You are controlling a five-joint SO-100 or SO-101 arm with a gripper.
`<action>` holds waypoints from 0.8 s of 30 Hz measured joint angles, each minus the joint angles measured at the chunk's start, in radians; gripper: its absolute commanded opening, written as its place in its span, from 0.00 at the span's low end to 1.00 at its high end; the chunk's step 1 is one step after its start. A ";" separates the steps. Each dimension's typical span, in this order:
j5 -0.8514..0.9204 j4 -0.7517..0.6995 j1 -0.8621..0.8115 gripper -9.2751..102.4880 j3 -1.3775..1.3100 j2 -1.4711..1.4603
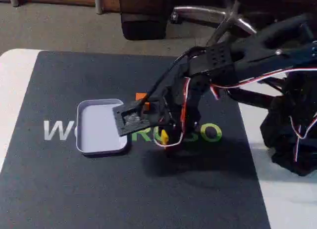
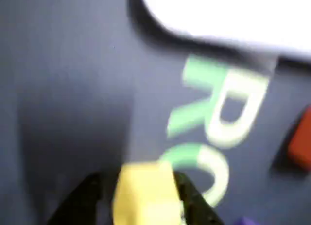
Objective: Move blocks one by one until all three blocks are in the tray.
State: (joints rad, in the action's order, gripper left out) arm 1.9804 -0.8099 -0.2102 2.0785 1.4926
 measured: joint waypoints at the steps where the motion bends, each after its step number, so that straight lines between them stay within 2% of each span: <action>1: -0.005 0.000 0.000 0.19 -0.014 -0.012; 8: -0.018 0.002 -0.009 0.17 -0.031 -0.020; 17: -0.005 0.005 -0.041 0.25 -0.028 -0.020; 24: 0.018 0.003 -0.044 0.22 0.032 0.029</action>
State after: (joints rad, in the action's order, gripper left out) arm 1.9988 -0.8069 -0.2546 2.1108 1.5217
